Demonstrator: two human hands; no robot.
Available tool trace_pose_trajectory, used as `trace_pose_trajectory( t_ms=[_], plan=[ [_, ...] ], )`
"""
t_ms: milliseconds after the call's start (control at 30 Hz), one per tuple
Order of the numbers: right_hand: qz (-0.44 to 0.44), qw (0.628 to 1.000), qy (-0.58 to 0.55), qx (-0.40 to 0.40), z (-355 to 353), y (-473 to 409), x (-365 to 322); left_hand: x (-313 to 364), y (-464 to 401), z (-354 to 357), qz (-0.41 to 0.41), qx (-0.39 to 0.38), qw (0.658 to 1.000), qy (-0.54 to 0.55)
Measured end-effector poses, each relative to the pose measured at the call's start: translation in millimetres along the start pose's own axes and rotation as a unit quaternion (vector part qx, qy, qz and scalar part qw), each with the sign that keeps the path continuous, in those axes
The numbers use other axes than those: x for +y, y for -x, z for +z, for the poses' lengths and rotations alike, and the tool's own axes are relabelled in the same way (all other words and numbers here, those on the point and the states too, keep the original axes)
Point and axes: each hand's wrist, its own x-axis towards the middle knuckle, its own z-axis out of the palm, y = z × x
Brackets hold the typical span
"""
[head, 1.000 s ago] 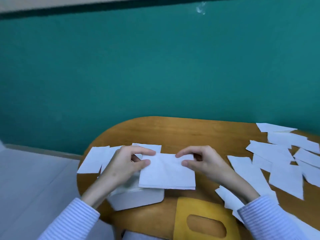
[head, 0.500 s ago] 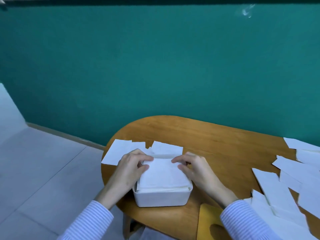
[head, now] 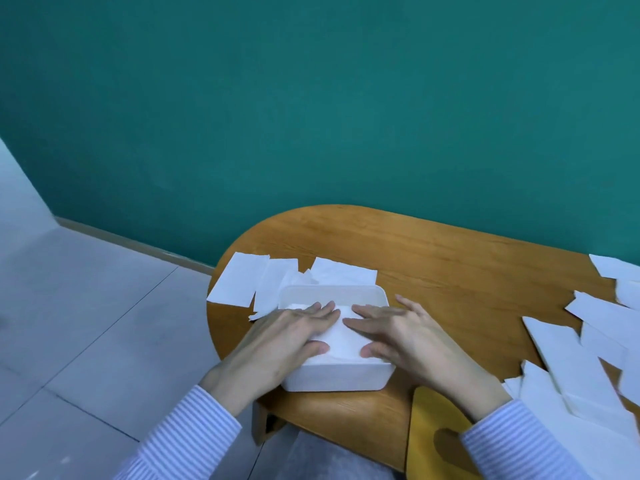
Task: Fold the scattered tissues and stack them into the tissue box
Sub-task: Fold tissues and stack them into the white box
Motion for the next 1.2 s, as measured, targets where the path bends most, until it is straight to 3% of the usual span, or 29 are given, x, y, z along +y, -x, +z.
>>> trace_pose_trajectory(
  t_ms=[233, 400, 467, 633, 833, 1033, 1200],
  plan=[
    [0.023, 0.996, 0.060, -0.063, 1.6, -18.3, -7.3, -0.2, -11.8, 0.9, -0.009, -0.081, 0.996, -0.046],
    [0.016, 0.998, 0.038, -0.042, 2.2, -17.8, -6.1, -0.3, -14.9, 0.6, -0.008, -0.088, 0.994, -0.069],
    [0.008, 1.000, -0.018, -0.012, 3.9, -9.7, -3.9, 2.2, -11.7, -0.9, -0.002, -0.065, 0.995, -0.072],
    [0.011, 0.993, -0.086, 0.085, 5.3, 26.1, 4.1, 31.9, -9.9, 7.0, 0.004, 0.080, 0.996, -0.038],
    [0.085, 0.987, -0.053, 0.127, -2.5, 86.0, 37.3, 96.3, -36.6, 40.0, 0.085, 0.108, 0.991, 0.010],
    [0.209, 0.965, -0.078, 0.137, 11.9, 177.0, 82.6, 158.9, -70.1, 80.0, 0.147, 0.060, 0.987, 0.027],
    [0.301, 0.950, -0.036, 0.070, 37.8, 239.9, 111.0, 194.8, -92.5, 126.2, 0.204, -0.046, 0.978, 0.026]
  ],
)
